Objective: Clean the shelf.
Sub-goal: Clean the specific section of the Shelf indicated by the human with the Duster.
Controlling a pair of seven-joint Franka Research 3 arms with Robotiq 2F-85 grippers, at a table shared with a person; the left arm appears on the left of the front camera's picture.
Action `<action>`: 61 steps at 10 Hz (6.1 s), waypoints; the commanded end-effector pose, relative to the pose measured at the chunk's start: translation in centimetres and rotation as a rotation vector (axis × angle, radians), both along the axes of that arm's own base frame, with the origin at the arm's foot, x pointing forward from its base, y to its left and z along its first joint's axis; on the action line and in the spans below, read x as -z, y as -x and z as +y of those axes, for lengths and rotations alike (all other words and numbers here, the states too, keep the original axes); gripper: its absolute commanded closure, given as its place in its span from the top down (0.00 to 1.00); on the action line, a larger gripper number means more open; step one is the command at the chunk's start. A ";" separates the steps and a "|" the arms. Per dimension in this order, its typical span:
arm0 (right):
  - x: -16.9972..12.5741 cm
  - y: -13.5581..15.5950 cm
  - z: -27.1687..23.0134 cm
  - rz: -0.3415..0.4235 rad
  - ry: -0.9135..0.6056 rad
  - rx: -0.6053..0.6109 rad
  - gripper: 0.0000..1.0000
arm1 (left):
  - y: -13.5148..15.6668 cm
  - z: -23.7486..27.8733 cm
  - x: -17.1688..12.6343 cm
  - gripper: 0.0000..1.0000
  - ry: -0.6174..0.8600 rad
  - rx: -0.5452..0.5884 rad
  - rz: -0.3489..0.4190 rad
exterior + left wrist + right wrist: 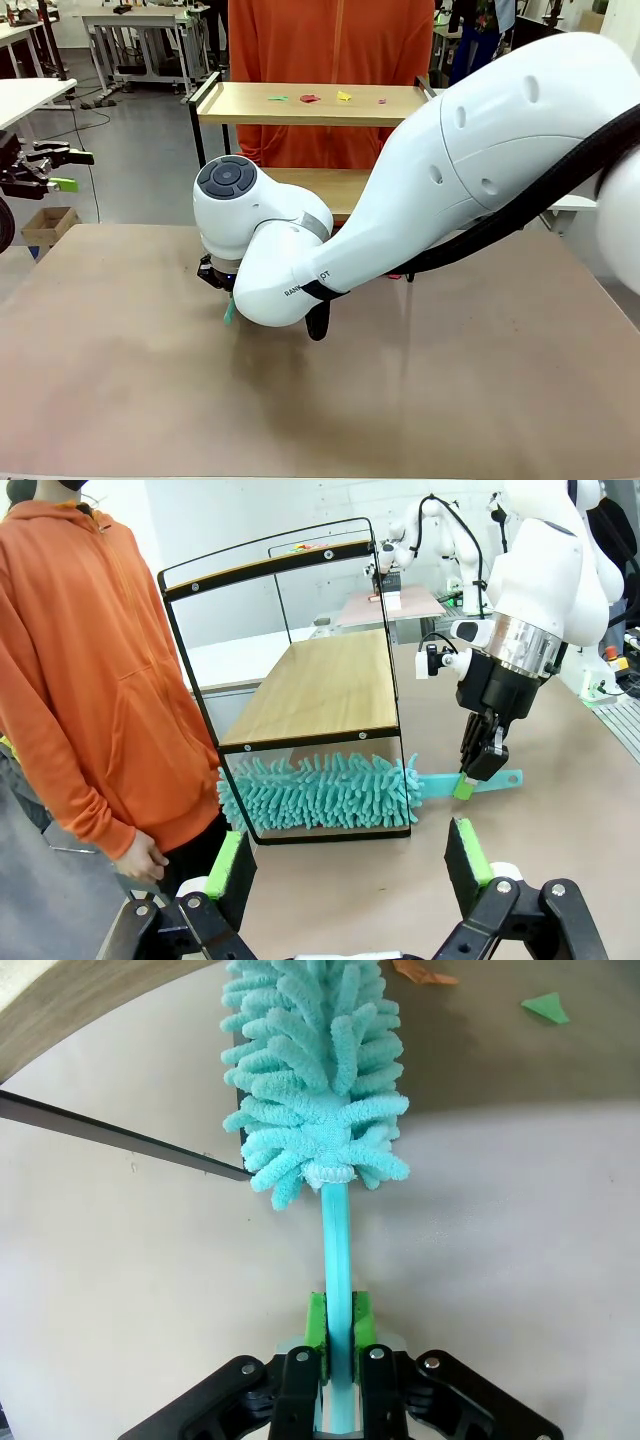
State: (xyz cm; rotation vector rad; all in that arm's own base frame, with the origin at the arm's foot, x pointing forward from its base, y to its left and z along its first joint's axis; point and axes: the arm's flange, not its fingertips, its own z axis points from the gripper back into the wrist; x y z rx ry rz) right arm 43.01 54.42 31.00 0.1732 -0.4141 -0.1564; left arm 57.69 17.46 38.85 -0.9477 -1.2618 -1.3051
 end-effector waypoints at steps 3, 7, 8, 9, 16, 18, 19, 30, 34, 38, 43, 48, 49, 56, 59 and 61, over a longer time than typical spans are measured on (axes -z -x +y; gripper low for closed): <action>0.0 0.0 0.0 -0.001 0.001 -0.001 0.13 | 0.2 0.0 -0.3 1.00 0.003 0.000 -0.005; -2.9 -0.4 -6.5 0.052 -0.005 0.066 0.13 | 0.2 0.0 -0.3 1.00 0.003 0.000 -0.005; -3.2 -0.7 -7.8 0.077 0.002 0.064 0.13 | 0.2 0.0 -0.3 1.00 0.003 0.000 -0.005; -3.2 -1.0 -9.1 0.106 0.016 0.058 0.13 | 0.2 0.0 -0.3 1.00 0.003 0.000 -0.005; -4.4 -1.2 -19.5 0.234 0.126 0.107 0.13 | 0.2 0.0 -0.3 1.00 0.003 0.000 -0.005; -4.2 -1.7 -22.4 0.281 0.158 0.124 0.13 | 0.2 0.0 -0.3 1.00 0.003 0.000 -0.005; -3.8 -1.8 -24.0 0.306 0.194 0.143 0.13 | 0.2 0.0 -0.3 1.00 0.003 0.000 -0.005; -5.9 0.0 -27.2 0.246 0.237 0.063 0.13 | 0.2 0.0 -0.3 1.00 0.003 0.000 -0.005; -9.5 2.7 -29.6 0.277 0.208 -0.142 0.13 | 0.2 0.0 -0.3 1.00 0.003 0.000 -0.005; -12.7 5.0 -31.6 0.303 0.146 -0.339 0.13 | 0.2 0.0 -0.3 1.00 0.003 0.000 -0.005; -14.9 7.2 -34.1 0.355 0.124 -0.675 0.13 | 0.2 0.0 -0.3 1.00 0.003 0.000 -0.005; -17.5 11.6 -39.3 0.341 0.130 -0.968 0.13 | 0.2 0.0 -0.3 1.00 0.003 0.000 -0.005; -18.4 12.8 -40.7 0.337 0.142 -0.998 0.13 | 0.2 0.0 -0.3 1.00 0.003 0.000 -0.005; -21.5 19.0 -48.0 0.412 0.175 -1.206 0.13 | 0.2 0.0 -0.3 1.00 0.003 0.000 -0.005; -22.1 19.0 -46.7 0.419 0.175 -1.163 0.13 | 0.2 0.0 -0.3 1.00 0.003 0.000 -0.005; -22.1 19.0 -46.7 0.419 0.175 -1.163 0.13 | 0.2 0.0 -0.3 1.00 0.003 0.000 -0.005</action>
